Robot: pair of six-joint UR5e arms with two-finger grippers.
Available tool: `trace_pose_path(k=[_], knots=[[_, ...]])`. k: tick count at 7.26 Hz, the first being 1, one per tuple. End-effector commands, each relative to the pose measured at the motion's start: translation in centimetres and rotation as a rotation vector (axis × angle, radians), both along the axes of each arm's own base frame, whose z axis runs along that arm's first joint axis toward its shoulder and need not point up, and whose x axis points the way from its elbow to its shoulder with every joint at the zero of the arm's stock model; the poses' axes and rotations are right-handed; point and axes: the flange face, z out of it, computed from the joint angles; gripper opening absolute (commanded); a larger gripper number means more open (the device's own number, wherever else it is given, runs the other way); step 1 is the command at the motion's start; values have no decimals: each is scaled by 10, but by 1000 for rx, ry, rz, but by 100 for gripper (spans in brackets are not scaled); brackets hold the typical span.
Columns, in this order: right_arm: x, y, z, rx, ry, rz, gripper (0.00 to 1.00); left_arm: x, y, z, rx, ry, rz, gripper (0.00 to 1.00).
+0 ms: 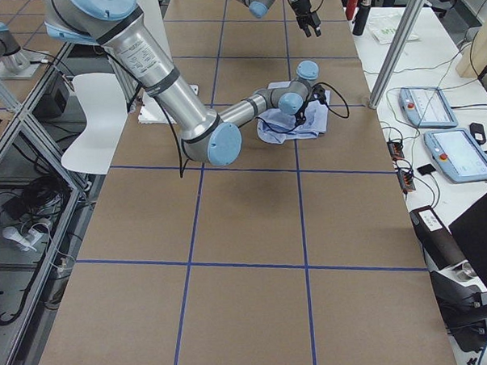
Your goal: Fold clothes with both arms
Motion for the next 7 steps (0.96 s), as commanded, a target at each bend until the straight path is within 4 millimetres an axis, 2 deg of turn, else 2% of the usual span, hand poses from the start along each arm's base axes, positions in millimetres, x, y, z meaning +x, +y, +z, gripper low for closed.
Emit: trace_pose_path(k=[1,2,5,6,7], knots=[[-2,2,2,-32,4,16,15,0,0,-2,1,2,3,100],[-2,2,2,-31,4,17,0,0,0,-3,5,3,3,100],[4,-3,-8,-17,-9,21,0,0,0,-4,5,5,6,100],[23,-15,-19,-12,-32,36,0,0,0,-4,5,5,6,100],[52,-29,-33,-6,-67,45,0,0,1,-4,5,6,7,100]])
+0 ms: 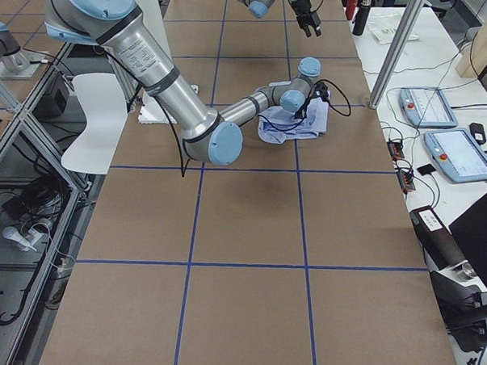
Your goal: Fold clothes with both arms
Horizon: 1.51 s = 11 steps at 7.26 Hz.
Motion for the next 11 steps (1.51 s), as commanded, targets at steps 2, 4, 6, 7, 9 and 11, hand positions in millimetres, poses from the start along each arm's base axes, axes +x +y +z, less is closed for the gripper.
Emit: trace_pose_path(k=[2,4,6,7,9,11], knots=[[82,-49,-29,10,-64,65,0,0,0,1,-3,-2,1,100],[67,-79,-8,-12,19,123,0,3,2,1,-2,0,4,100],[38,-82,1,-8,76,138,0,4,2,2,-5,-2,5,100],[31,-90,-2,-12,90,143,0,6,4,2,-6,-2,8,100],[11,-87,-2,68,158,216,0,8,5,1,-4,-1,10,100],[-17,-76,15,111,239,253,0,8,5,1,-4,-1,11,100]])
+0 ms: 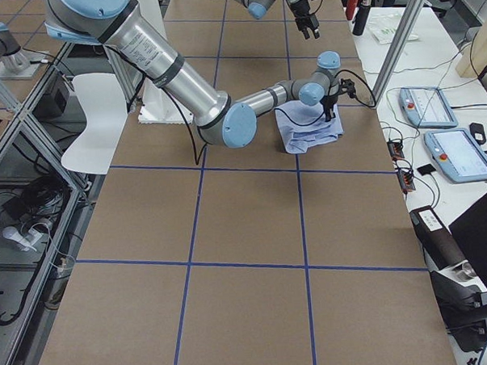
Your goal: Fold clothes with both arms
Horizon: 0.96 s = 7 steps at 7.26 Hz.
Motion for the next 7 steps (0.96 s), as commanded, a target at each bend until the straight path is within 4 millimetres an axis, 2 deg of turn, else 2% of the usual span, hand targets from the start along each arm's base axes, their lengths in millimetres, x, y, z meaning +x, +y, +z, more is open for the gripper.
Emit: trace_pose_path(k=[1,2,3,4,5,6,7], knots=[[-24,10,13,49,80,45,0,0,0,0,1,1,1,100],[-29,12,16,62,98,56,0,1,1,0,0,0,3,100],[-28,11,14,67,97,54,34,1,1,1,0,0,3,100],[-27,11,6,79,90,51,99,1,1,3,-4,-2,4,100],[-24,9,-1,84,80,53,100,1,1,5,-5,-3,4,100],[-11,7,-15,78,36,40,100,1,1,5,-5,-3,4,100],[6,17,-28,49,-39,-6,100,1,1,4,-4,-2,6,100]])
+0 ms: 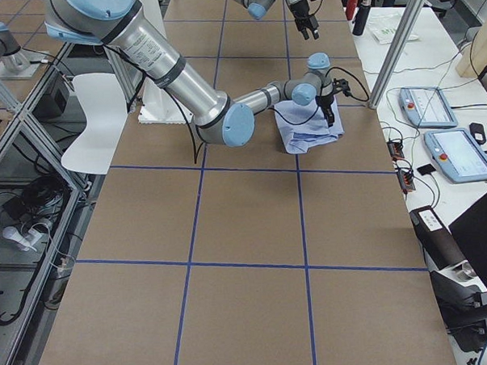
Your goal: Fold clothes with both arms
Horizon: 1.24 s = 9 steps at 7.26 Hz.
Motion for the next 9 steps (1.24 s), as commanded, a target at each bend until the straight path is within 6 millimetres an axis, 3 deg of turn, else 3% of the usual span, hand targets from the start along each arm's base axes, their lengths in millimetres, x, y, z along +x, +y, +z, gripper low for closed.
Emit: trace_pose_path(k=[1,4,7,9], knots=[[31,28,5,-51,-109,-75,100,5,3,0,-1,0,9,100],[60,79,33,-199,-216,-81,100,6,4,-3,2,5,11,100],[40,103,74,-244,-173,-105,100,11,8,-4,-4,10,17,100],[30,106,100,-251,-126,-100,100,13,9,-4,-4,10,21,100]])
